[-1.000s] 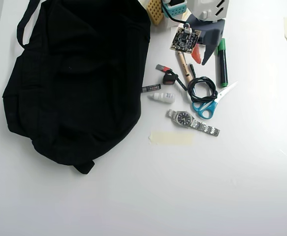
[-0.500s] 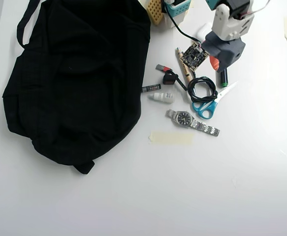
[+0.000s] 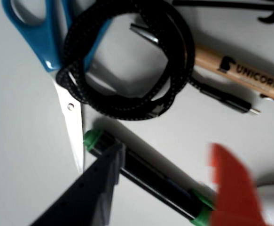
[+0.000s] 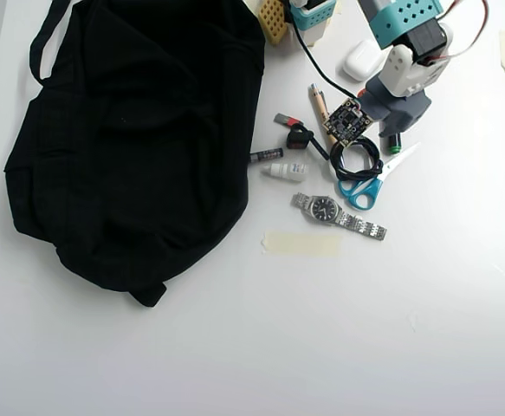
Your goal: Put the usbc cable into the black bag
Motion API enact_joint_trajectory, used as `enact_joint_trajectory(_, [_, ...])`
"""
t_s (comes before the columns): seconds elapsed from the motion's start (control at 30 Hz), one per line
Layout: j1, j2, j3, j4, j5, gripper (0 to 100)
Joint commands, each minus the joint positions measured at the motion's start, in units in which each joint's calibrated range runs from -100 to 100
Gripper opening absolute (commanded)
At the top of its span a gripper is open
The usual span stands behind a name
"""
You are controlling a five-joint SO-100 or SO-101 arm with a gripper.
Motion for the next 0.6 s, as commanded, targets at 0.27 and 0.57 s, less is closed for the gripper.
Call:
enact_joint_trajectory(0.27, [-0.34,-0.75,-2.56,3.52,-8.02,44])
enact_joint_trajectory(0.57, [3.32,-0.5,-2.56,1.19,-7.81,44])
